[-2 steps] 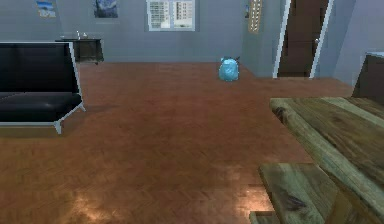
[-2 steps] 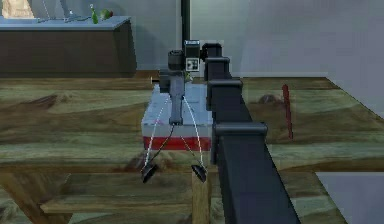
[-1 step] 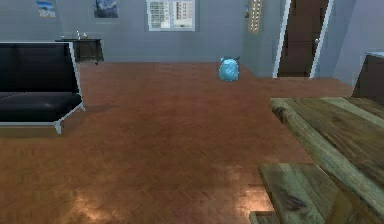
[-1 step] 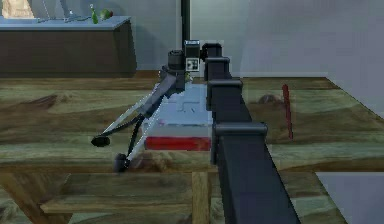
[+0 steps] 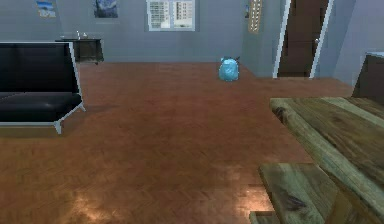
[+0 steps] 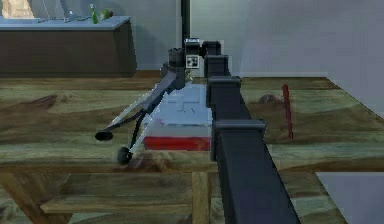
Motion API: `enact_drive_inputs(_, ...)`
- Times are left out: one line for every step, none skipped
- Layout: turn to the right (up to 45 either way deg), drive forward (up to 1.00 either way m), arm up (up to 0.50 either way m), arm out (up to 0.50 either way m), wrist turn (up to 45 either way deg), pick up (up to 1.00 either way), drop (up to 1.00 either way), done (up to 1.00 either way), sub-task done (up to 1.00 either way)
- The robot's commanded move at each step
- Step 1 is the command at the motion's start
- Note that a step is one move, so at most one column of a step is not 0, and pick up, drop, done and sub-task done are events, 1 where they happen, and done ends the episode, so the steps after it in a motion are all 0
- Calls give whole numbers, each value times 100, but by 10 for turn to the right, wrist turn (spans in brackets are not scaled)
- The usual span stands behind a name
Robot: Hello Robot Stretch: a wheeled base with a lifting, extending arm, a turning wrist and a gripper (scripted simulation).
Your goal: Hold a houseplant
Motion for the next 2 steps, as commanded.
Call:
enact_drive_inputs(0, 0, 0, 0, 450, 0, 0, 0, 0)
enact_drive_inputs(0, 0, 0, 0, 450, 0, 0, 0, 0)
